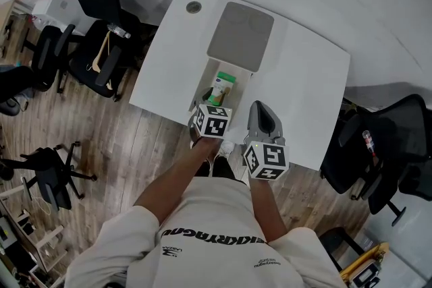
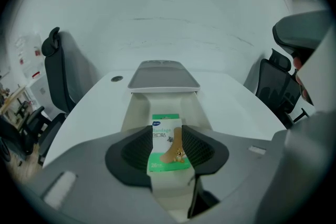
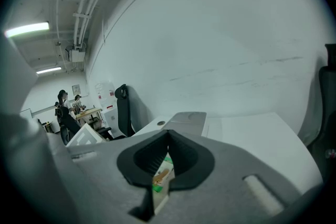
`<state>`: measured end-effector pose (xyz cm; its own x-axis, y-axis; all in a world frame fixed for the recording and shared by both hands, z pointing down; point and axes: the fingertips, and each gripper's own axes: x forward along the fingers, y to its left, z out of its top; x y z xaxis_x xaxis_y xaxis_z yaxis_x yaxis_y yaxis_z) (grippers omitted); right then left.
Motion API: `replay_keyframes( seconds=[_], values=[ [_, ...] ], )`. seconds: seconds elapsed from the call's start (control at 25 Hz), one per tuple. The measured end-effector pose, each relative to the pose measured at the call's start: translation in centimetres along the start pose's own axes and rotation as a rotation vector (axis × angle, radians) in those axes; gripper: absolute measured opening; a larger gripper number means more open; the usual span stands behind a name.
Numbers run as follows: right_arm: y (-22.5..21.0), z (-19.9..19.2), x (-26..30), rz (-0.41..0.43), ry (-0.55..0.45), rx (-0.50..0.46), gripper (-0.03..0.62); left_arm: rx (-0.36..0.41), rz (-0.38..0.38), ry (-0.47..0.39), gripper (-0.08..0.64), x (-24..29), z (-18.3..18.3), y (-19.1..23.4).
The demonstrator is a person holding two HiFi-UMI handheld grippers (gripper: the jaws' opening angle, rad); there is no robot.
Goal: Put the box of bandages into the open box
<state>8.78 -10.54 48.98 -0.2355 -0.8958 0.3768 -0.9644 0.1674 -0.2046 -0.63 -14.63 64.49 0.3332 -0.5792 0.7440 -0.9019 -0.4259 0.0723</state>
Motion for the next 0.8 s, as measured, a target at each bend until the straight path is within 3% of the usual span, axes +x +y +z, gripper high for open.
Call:
replay_keyframes(
  seconds=[0.8],
  values=[
    [1.4, 1.1, -2.8, -0.003, -0.040, -0.021, -0.002, 0.008, -0.001, -0.083, 0.044, -4.5, 0.5, -0.1]
  ],
)
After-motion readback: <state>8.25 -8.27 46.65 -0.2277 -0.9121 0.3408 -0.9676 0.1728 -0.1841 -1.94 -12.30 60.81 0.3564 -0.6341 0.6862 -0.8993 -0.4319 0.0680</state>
